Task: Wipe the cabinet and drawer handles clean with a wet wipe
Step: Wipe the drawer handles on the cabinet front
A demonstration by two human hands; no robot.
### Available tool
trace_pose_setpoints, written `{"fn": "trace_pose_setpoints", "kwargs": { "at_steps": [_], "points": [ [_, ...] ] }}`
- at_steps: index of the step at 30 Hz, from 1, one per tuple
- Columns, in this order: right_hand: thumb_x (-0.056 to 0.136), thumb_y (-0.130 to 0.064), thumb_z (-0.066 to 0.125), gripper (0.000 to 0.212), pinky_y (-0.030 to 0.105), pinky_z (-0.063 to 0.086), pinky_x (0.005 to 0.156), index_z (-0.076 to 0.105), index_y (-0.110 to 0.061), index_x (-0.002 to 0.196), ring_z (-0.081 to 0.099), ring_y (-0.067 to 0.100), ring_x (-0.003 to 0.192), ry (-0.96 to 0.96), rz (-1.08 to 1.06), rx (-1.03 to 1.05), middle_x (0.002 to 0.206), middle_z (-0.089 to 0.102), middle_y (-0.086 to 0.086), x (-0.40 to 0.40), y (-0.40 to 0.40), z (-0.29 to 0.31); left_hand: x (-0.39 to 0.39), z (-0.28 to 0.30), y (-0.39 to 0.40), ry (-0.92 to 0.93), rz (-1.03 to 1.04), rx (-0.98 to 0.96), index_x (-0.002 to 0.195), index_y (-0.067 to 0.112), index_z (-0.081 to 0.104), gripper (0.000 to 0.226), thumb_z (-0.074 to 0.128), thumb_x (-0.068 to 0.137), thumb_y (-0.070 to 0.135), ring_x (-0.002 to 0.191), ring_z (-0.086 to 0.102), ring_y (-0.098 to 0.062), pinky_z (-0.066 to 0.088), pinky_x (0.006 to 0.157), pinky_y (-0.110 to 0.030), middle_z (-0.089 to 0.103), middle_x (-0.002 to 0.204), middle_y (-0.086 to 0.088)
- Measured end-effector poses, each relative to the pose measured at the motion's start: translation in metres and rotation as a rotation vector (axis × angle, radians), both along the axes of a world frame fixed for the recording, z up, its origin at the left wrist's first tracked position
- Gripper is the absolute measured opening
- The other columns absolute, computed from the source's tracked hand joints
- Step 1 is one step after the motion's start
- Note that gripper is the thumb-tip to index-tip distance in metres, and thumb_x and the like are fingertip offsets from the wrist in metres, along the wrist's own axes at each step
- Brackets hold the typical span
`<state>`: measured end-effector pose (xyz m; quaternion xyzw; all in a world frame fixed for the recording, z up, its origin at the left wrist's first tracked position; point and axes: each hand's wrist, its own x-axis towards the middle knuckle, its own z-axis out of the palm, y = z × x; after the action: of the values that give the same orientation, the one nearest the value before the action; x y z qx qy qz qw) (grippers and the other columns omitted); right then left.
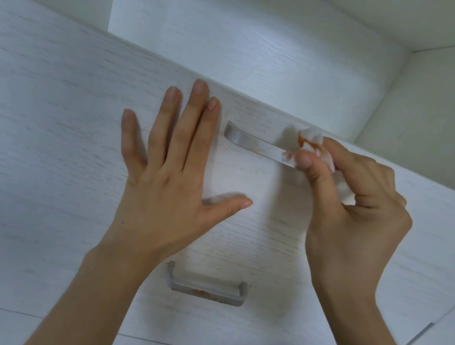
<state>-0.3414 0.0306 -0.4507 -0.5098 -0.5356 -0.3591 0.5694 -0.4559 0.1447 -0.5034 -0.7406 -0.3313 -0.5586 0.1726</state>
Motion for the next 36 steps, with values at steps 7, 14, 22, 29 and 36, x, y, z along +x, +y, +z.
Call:
{"fn": "trace_pose_setpoints", "kwargs": {
  "at_steps": [7, 14, 22, 29, 36],
  "points": [
    [0.083, -0.034, 0.066, 0.017, 0.034, 0.028, 0.083, 0.072, -0.024, 0.095, 0.049, 0.006, 0.084, -0.183, -0.134, -0.035, 0.081, 0.054, -0.020, -0.003, 0.009, 0.004, 0.004, -0.003, 0.006, -0.046, 0.031, 0.060, 0.150, 0.008, 0.010, 0.098, 0.034, 0.084, 0.077, 0.144, 0.007, -0.030, 0.001, 0.111, -0.060, 0.013, 0.156, -0.012],
    [0.087, -0.029, 0.064, 0.014, 0.023, 0.038, 0.079, 0.072, -0.022, 0.095, 0.055, 0.012, 0.080, -0.162, -0.076, -0.006, 0.079, 0.065, -0.009, -0.004, 0.012, 0.001, 0.005, -0.003, 0.005, -0.062, 0.028, 0.062, 0.149, 0.008, 0.015, 0.094, 0.034, 0.086, 0.075, 0.144, 0.008, -0.029, 0.003, 0.111, -0.061, 0.015, 0.156, -0.012],
    [0.086, -0.029, 0.064, 0.018, 0.019, 0.047, 0.071, 0.072, -0.018, 0.097, 0.057, 0.009, 0.082, -0.125, 0.012, -0.032, 0.086, 0.064, -0.011, -0.011, 0.018, 0.001, 0.001, -0.003, 0.008, -0.094, 0.037, 0.101, 0.147, 0.011, 0.023, 0.088, 0.038, 0.086, 0.073, 0.143, 0.013, -0.024, 0.008, 0.111, -0.057, 0.022, 0.155, -0.007],
    [0.088, -0.030, 0.062, 0.018, 0.019, 0.045, 0.070, 0.072, -0.018, 0.097, 0.057, 0.010, 0.085, -0.145, -0.020, -0.021, 0.089, 0.065, -0.010, -0.008, 0.017, -0.001, 0.001, -0.003, 0.009, -0.086, 0.036, 0.104, 0.147, 0.010, 0.025, 0.088, 0.039, 0.086, 0.072, 0.143, 0.015, -0.024, 0.009, 0.111, -0.058, 0.024, 0.154, -0.008],
    [0.086, -0.029, 0.065, 0.020, 0.032, 0.044, 0.083, 0.060, -0.041, 0.100, 0.052, -0.001, 0.092, -0.103, -0.020, 0.017, 0.094, 0.058, -0.029, -0.004, 0.007, -0.004, -0.002, -0.003, 0.010, -0.093, 0.024, 0.120, 0.146, 0.012, 0.027, 0.086, 0.037, 0.086, 0.072, 0.143, 0.017, -0.023, 0.011, 0.111, -0.056, 0.024, 0.154, -0.006]
  ]
}}
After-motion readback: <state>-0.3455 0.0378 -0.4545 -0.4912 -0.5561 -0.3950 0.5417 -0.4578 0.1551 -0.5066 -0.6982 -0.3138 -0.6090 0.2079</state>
